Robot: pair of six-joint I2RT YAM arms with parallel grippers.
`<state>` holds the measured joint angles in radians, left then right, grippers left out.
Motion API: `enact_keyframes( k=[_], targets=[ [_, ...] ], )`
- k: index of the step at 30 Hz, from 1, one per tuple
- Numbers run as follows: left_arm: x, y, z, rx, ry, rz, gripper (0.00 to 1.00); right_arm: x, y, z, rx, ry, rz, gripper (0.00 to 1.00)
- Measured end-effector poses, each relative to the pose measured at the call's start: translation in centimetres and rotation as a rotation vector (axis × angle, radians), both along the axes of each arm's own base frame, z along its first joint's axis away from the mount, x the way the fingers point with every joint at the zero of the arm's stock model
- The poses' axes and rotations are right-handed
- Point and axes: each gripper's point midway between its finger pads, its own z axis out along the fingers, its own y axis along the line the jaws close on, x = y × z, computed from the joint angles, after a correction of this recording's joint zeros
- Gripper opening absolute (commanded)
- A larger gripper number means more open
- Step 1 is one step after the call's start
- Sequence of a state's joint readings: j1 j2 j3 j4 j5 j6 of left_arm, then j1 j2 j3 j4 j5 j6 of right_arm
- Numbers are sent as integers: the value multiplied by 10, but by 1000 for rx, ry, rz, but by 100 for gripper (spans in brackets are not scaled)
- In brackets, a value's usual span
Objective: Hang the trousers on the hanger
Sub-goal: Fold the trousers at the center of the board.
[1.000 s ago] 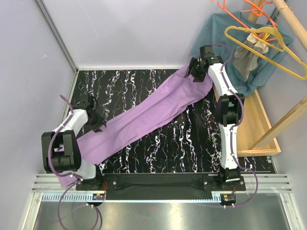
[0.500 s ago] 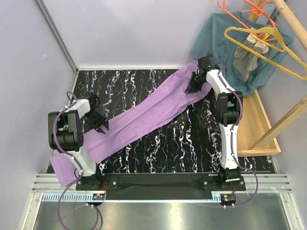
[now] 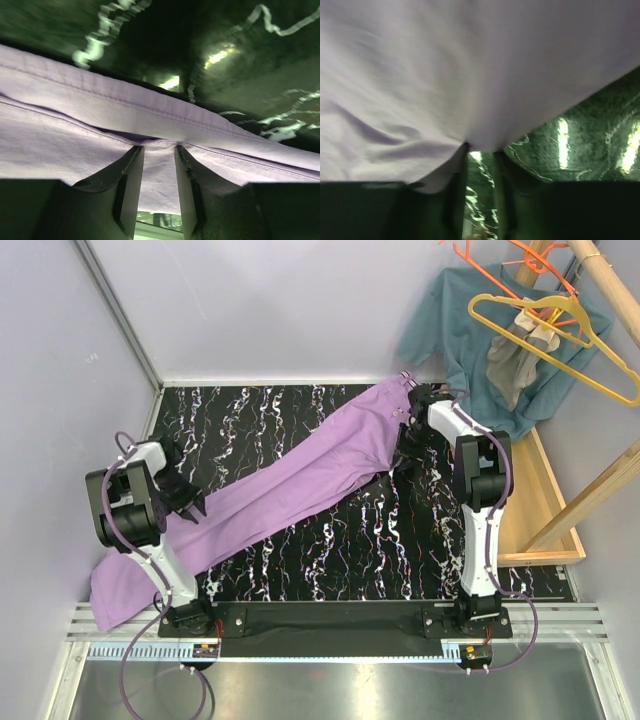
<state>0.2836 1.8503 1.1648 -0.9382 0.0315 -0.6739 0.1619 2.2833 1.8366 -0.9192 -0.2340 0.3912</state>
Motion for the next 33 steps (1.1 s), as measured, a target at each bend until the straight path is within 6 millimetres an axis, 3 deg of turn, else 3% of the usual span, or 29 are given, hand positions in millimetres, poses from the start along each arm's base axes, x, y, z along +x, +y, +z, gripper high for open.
enact_keyframes(
  k=[3, 5, 6, 10, 14, 16, 18, 21, 28, 33],
  targets=[
    [-4, 11, 1, 46, 6, -18, 37, -16, -4, -1, -14, 26, 17, 44],
    [-7, 19, 3, 91, -3, -27, 37, -23, -8, 8, -32, 19, 26, 62],
    [-9, 23, 3, 115, -10, -30, 38, -20, -11, 17, -48, -11, 26, 80],
    [-11, 34, 12, 180, -41, -30, 39, 17, -28, 71, -124, -230, -28, 100],
    [-3, 36, 22, 208, -86, -34, 40, 70, -48, 121, -99, -436, -165, 100],
    [1, 34, 25, 212, -100, -44, 40, 89, -65, 129, -73, -470, -242, 100],
    [3, 31, 25, 209, -108, -51, 40, 107, -84, 124, -56, -482, -314, 100],
    [6, 28, 26, 199, -122, -58, 41, 123, -105, 100, -56, -449, -384, 100],
    [5, 15, 39, 166, -225, -69, 47, 132, -103, 41, -52, -347, -417, 100],
    [12, 8, 51, 142, -305, -81, 50, 132, -104, 31, -42, -314, -484, 100]
  ],
)
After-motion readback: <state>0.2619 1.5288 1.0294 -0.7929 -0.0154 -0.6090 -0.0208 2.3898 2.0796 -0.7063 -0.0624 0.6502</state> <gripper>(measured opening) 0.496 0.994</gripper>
